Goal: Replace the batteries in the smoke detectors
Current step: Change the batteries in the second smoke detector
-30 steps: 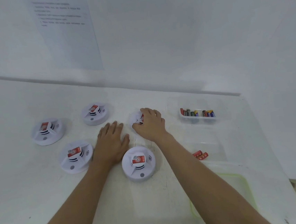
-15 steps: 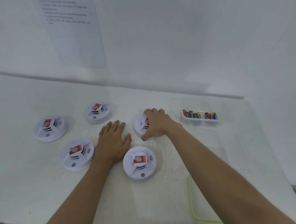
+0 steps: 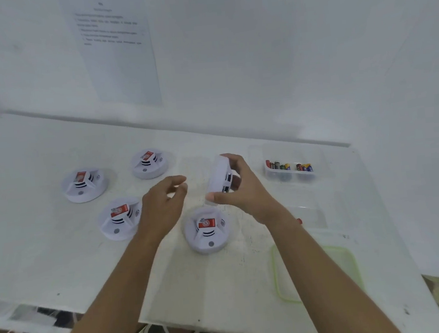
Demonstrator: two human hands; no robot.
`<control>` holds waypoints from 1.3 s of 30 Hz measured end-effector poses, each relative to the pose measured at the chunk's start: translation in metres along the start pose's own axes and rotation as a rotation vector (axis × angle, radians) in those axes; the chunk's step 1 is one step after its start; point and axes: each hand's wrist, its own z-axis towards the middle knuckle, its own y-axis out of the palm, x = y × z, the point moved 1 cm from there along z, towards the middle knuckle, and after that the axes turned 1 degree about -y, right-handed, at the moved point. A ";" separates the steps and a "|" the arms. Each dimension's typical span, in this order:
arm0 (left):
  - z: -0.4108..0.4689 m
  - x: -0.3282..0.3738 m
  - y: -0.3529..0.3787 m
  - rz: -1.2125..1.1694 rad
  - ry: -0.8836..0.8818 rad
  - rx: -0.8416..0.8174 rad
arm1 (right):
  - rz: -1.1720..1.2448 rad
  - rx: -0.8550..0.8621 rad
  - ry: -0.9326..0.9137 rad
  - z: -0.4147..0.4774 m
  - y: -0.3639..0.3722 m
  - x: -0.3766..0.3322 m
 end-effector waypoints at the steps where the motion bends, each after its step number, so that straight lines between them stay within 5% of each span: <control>1: -0.009 0.004 -0.002 -0.113 -0.065 -0.037 | 0.084 0.000 -0.010 -0.006 0.003 0.000; 5: -0.042 0.022 -0.007 -0.700 -0.356 -0.319 | 0.255 0.010 0.011 -0.022 0.019 0.004; 9: -0.054 0.028 -0.018 -0.890 -0.353 -0.298 | 0.243 -0.054 0.030 -0.035 0.022 0.006; 19: -0.062 0.023 -0.036 -0.457 -0.042 -0.336 | -0.117 -0.161 -0.040 -0.054 0.024 -0.007; 25: -0.056 0.028 -0.044 0.029 0.248 -0.344 | -0.154 -0.172 -0.022 -0.060 0.011 -0.011; 39: -0.031 0.065 -0.008 0.314 0.483 -0.439 | -0.210 -0.245 0.023 -0.065 -0.036 -0.014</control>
